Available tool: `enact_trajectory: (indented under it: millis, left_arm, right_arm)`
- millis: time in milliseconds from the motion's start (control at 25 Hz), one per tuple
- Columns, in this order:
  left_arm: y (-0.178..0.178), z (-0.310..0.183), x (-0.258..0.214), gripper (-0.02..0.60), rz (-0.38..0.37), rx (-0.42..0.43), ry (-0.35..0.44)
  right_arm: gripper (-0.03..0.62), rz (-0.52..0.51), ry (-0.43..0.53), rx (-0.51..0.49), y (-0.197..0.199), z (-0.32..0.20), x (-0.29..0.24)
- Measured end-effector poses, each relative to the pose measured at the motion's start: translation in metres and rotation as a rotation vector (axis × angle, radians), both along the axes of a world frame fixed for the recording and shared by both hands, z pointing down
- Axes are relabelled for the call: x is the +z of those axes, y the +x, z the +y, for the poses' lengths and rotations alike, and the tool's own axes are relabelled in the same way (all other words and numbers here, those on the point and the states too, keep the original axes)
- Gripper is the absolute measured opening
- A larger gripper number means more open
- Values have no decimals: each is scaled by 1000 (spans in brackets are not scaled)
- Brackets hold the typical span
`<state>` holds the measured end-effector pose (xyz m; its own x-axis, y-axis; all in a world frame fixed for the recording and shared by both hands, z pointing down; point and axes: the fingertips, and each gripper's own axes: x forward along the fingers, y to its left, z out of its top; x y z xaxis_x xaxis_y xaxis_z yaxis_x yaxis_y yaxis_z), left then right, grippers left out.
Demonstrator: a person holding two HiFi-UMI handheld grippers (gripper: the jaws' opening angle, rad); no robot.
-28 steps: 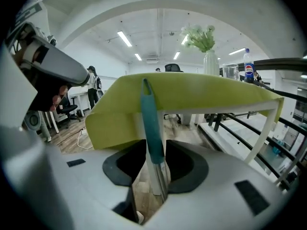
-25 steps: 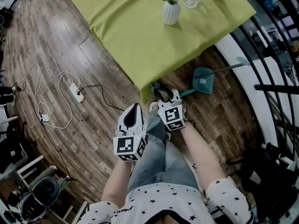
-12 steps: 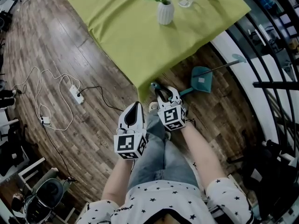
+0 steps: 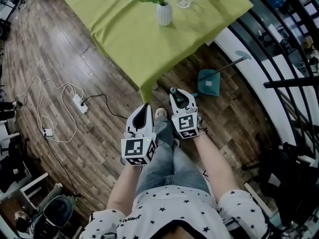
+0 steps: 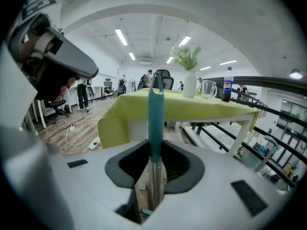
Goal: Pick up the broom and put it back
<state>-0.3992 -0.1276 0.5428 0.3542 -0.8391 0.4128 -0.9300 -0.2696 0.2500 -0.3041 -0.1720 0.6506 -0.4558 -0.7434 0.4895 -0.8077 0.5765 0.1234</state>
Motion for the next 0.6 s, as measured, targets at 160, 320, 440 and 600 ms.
enact_trajectory:
  millis: [160,320,440,600]
  left_arm:
    - [15,10,-12,12,5,29,19]
    - [27,26,-25,12,4,54,34]
    - [35,38,-38,11,-2,75,48]
    - [42,54,-53,11,-9,95,64]
  right_arm:
    - [77,-46,24,56,17,10,-17]
    - [77,-101,28,96,27,27,-38]
    - [77,-117,39,123,33,41,-58]
    - [77,-124,63,152,41,62,-84]
